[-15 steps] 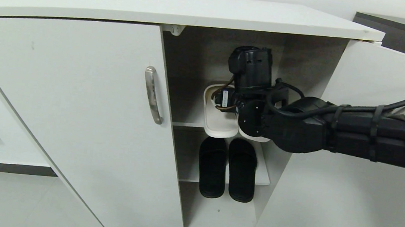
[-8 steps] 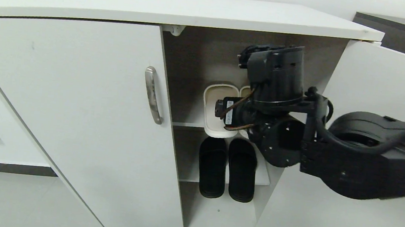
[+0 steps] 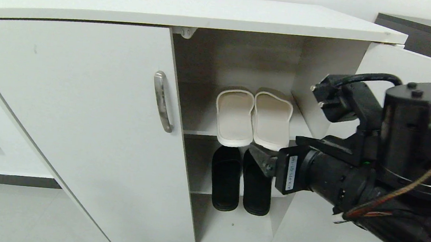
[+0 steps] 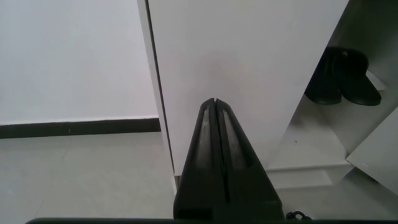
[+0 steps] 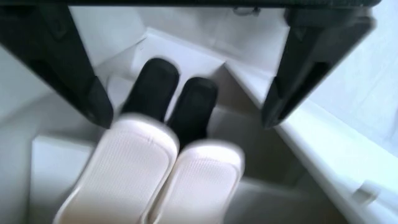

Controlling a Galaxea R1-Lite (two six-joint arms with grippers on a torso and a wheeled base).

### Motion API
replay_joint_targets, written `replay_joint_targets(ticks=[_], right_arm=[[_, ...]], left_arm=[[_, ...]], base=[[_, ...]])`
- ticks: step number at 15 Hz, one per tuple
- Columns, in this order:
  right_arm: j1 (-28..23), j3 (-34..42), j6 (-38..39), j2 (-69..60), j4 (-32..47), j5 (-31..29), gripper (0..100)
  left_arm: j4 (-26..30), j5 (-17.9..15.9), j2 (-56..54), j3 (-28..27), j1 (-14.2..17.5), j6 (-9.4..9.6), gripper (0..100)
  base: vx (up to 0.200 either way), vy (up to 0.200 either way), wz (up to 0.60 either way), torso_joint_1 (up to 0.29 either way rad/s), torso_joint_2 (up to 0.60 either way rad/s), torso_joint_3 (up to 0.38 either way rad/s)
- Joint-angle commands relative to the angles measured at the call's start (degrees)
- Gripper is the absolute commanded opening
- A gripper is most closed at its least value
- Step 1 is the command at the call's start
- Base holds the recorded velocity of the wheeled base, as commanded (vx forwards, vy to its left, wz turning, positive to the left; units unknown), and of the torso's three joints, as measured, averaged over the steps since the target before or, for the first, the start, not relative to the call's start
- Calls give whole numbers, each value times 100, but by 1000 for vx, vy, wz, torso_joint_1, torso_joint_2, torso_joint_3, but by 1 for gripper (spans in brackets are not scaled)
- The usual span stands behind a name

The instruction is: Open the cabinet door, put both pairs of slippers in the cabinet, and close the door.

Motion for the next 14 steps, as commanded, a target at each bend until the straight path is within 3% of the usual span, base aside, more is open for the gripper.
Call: replay_joint_targets(ticks=[1,8,14], right_arm=[[39,215,4,-182,-60,52,0],[48,242,4,-147,-60,43,0],[197,251,12,-6,-60,-1,0]], left_arm=[[3,2,7,1,1,-10,0],[3,-7,7,1,1,-10,0],[3,-7,7,1,1,-10,0]], base=[[0,0,0,0,0,0],[0,0,0,0,0,0],[-200,0,0,2,6,2]])
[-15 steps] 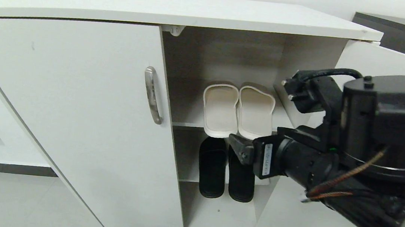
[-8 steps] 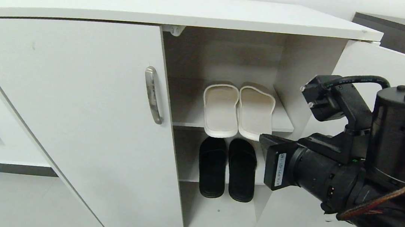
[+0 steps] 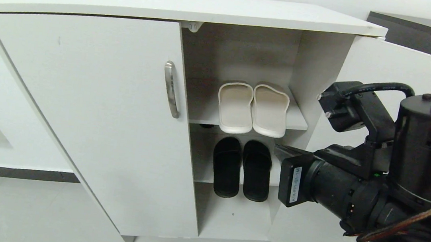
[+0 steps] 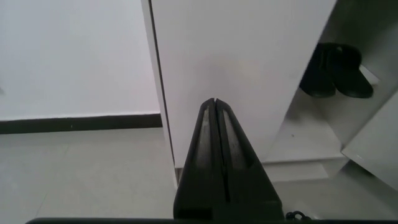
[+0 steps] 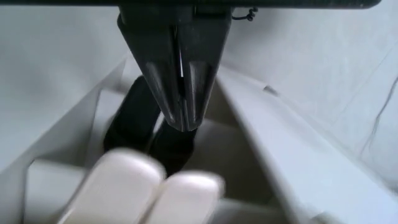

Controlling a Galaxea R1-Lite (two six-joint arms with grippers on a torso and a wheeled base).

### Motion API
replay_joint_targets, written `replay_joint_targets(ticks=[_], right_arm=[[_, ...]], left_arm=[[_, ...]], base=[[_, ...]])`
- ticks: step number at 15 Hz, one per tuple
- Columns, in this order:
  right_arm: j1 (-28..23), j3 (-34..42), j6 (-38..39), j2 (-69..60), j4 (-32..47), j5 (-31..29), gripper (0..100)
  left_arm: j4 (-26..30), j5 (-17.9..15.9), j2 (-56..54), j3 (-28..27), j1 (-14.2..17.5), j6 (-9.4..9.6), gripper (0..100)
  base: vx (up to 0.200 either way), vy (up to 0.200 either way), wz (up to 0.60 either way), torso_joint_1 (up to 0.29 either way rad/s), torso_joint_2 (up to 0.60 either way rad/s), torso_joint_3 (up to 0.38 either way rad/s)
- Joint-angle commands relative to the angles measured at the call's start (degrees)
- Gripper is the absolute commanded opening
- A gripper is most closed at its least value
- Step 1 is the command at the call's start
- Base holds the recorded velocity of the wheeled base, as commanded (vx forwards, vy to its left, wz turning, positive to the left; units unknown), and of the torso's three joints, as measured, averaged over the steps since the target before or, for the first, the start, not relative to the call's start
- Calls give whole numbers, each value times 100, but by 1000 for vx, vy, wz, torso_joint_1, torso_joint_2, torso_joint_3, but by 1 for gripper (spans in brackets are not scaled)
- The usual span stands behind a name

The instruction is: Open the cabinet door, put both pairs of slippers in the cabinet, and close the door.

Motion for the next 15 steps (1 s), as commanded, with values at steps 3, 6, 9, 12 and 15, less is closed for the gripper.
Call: replay_joint_targets(ticks=[3,6,9,12,15], right_arm=[[40,28,24,338,-247,-10,0],[-109,37,33,496,-440,34,0],[-171,98,77,813,-633,43,0],[-232,204,41,1006,-1117,25,0],[-452,265,50,1138,-1143,60,0]], left_arm=[[-3,2,7,1,1,-2,0],[-3,-7,7,1,1,-2,0],[-3,-42,7,1,1,-2,0],[-3,-42,7,1,1,-2,0],[-3,-42,7,1,1,-2,0]], base=[[-200,0,0,-1,-1,6],[-200,0,0,2,1,5],[-200,0,0,1,5,2],[-200,0,0,-1,1,-4],[-133,0,0,2,3,5]])
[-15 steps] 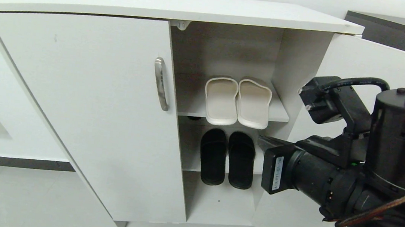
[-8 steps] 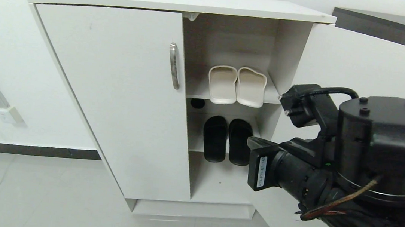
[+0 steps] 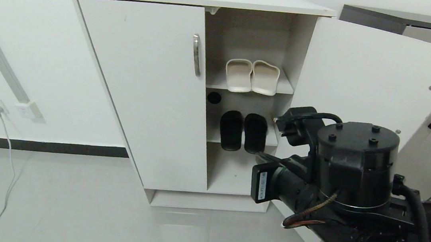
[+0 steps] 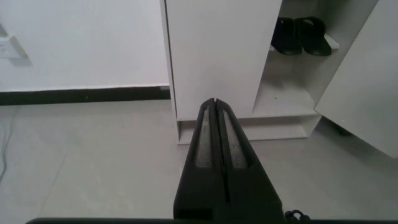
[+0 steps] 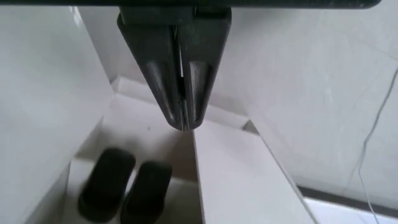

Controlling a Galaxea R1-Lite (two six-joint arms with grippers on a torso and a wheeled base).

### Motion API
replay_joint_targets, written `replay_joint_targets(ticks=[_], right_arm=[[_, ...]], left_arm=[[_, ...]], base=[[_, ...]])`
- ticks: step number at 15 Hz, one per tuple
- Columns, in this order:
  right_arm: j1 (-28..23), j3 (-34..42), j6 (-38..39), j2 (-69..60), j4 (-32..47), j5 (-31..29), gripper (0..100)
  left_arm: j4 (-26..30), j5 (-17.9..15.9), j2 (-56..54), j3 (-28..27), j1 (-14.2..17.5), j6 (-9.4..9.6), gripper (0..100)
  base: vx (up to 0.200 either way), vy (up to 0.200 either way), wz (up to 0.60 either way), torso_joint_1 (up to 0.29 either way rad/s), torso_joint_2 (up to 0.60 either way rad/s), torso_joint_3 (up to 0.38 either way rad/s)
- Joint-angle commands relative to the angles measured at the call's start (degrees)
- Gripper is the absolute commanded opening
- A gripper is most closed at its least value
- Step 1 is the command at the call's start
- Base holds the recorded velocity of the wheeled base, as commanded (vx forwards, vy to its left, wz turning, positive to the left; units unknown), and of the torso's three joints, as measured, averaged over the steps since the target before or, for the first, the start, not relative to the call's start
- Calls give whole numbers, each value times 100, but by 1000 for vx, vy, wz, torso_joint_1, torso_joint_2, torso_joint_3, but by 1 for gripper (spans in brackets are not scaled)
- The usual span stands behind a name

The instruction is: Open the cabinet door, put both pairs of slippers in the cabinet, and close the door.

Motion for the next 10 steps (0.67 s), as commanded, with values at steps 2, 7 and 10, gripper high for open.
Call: replay_joint_targets(ticks=[2,7,10], right_arm=[[-232,72,13,288,-25,67,0],[-540,275,-31,728,-895,76,0],[-689,468,-189,736,-1009,76,0]], left_arm=[[0,2,7,1,-2,-2,0],[0,11,7,1,-2,-2,0],[0,11,7,10,-2,-37,0]], base=[[0,0,0,0,0,0],[0,0,0,0,0,0],[0,0,0,0,0,0]])
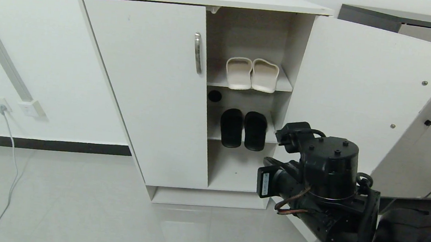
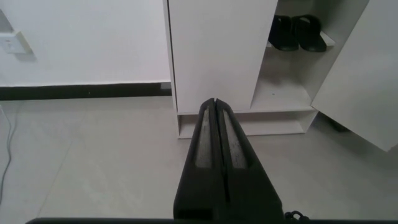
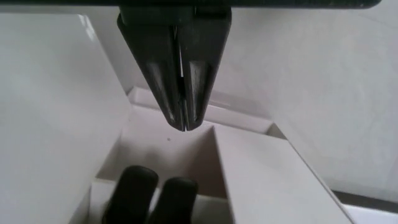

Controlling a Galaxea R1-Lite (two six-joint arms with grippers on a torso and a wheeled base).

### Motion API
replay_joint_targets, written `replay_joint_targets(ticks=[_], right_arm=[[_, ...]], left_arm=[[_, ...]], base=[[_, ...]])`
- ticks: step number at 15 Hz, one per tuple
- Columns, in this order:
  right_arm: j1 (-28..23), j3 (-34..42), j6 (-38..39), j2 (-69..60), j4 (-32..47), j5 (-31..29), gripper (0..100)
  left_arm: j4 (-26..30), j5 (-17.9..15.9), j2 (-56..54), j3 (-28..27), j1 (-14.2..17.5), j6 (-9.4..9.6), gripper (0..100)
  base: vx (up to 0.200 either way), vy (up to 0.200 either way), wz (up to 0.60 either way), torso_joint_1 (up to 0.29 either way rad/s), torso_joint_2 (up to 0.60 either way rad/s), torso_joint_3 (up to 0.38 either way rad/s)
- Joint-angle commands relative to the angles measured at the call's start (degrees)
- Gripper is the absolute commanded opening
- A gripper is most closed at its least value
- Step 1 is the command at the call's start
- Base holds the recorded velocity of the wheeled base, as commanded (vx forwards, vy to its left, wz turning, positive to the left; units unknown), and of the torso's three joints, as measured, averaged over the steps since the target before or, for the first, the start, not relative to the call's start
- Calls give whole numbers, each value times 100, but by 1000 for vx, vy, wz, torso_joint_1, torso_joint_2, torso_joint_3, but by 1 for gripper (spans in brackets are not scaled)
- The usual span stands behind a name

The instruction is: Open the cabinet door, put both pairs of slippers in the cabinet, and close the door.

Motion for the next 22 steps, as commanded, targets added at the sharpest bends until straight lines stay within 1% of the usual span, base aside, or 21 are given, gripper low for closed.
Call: replay_joint_targets(ticks=[1,11,14,22], right_arm=[[-33,51,-5,105,-3,2,0],[-33,51,-14,245,-3,-7,0],[-33,51,-14,245,-3,-7,0],[-33,77,-23,245,-3,-16,0]], left_arm=[[-5,3,7,1,-2,-13,0],[-5,3,7,1,-2,-4,0],[3,21,7,1,-2,5,0],[3,21,7,1,-2,-4,0]], base=[[0,0,0,0,0,0],[0,0,0,1,-13,-16],[0,0,0,9,-178,-325],[0,0,0,77,-485,-362]])
